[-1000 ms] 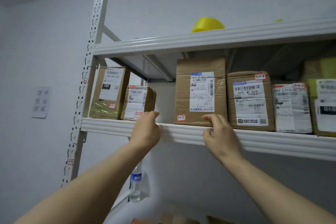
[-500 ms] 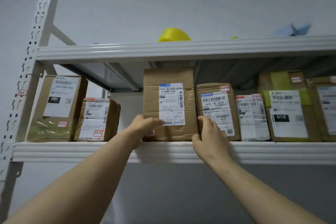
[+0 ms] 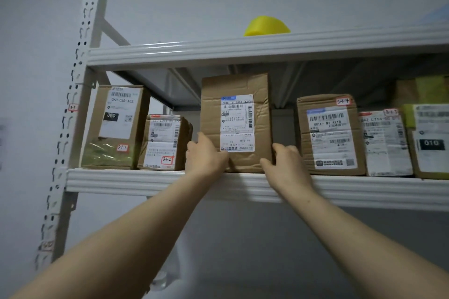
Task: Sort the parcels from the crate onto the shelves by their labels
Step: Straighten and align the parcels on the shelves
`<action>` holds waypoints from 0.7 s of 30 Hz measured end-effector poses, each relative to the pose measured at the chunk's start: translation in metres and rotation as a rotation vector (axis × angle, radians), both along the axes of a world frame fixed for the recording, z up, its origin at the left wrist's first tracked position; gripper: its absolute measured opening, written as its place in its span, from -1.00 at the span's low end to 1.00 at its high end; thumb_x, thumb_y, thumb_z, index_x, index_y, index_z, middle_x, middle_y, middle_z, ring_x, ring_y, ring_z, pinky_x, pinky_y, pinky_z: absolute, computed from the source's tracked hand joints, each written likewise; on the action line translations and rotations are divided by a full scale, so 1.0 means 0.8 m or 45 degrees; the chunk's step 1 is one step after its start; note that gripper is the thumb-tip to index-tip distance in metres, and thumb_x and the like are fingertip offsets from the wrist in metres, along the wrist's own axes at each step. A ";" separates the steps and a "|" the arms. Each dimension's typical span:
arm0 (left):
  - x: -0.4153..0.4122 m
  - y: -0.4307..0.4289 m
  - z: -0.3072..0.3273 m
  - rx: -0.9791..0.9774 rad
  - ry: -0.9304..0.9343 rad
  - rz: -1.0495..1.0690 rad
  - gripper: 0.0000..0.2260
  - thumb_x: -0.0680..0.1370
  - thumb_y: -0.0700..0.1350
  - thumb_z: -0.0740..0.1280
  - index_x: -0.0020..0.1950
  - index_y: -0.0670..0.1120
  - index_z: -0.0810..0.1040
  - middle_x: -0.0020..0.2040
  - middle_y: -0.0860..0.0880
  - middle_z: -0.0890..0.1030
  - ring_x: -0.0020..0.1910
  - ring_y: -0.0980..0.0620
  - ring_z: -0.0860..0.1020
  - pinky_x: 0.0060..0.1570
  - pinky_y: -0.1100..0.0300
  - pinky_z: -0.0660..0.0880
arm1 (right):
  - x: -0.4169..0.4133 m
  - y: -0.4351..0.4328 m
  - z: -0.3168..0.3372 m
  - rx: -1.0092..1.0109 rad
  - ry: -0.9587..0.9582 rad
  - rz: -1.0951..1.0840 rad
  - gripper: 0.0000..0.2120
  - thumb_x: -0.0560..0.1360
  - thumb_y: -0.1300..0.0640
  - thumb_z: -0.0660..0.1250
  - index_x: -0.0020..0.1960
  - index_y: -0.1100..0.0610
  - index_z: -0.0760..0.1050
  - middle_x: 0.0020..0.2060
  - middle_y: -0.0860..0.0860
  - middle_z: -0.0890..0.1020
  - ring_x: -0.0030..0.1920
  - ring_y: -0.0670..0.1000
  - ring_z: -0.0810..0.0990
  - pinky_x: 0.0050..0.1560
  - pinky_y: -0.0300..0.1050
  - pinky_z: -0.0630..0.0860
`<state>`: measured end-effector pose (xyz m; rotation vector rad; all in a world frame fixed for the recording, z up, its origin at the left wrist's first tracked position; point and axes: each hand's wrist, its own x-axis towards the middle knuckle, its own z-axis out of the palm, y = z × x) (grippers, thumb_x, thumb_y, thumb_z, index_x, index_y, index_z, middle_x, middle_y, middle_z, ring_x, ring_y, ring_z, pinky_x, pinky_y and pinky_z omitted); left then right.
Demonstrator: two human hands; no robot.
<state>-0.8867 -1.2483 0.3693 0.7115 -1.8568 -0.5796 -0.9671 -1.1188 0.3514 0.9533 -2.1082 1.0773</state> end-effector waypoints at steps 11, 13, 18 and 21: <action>0.014 -0.005 -0.014 -0.100 -0.022 0.127 -0.37 0.50 0.01 0.31 0.45 -0.20 0.13 0.41 -0.24 0.21 0.39 -0.23 0.24 0.39 -0.07 0.24 | 0.012 -0.030 0.007 0.061 0.028 -0.015 -0.63 0.56 -0.01 0.26 0.28 0.15 0.34 0.17 0.12 0.57 0.17 0.19 0.53 0.06 0.00 0.46; 0.017 -0.004 -0.014 -0.113 -0.036 0.139 -0.37 0.52 -0.02 0.29 0.46 -0.22 0.10 0.46 -0.27 0.12 0.44 -0.24 0.14 0.43 -0.05 0.16 | 0.015 -0.033 0.009 0.065 0.043 -0.011 -0.61 0.55 -0.01 0.27 0.30 0.14 0.31 0.18 0.11 0.56 0.19 0.19 0.53 0.07 -0.01 0.45; 0.022 0.001 -0.013 -0.157 0.037 0.118 -0.47 0.52 -0.08 0.27 0.43 -0.18 0.18 0.47 -0.23 0.10 0.45 -0.21 0.10 0.41 -0.02 0.14 | 0.021 -0.038 0.008 0.071 0.048 0.037 -0.55 0.55 -0.01 0.27 0.37 0.10 0.26 0.23 0.09 0.54 0.23 0.16 0.51 0.13 -0.01 0.43; 0.020 0.013 -0.008 -0.299 0.127 0.106 -0.48 0.53 -0.12 0.27 0.46 -0.11 0.18 0.46 -0.16 0.12 0.43 -0.14 0.13 0.38 0.03 0.19 | 0.019 -0.032 0.009 -0.015 0.041 0.087 -0.53 0.56 -0.01 0.26 0.40 0.08 0.25 0.24 0.06 0.52 0.22 0.12 0.51 0.17 0.00 0.44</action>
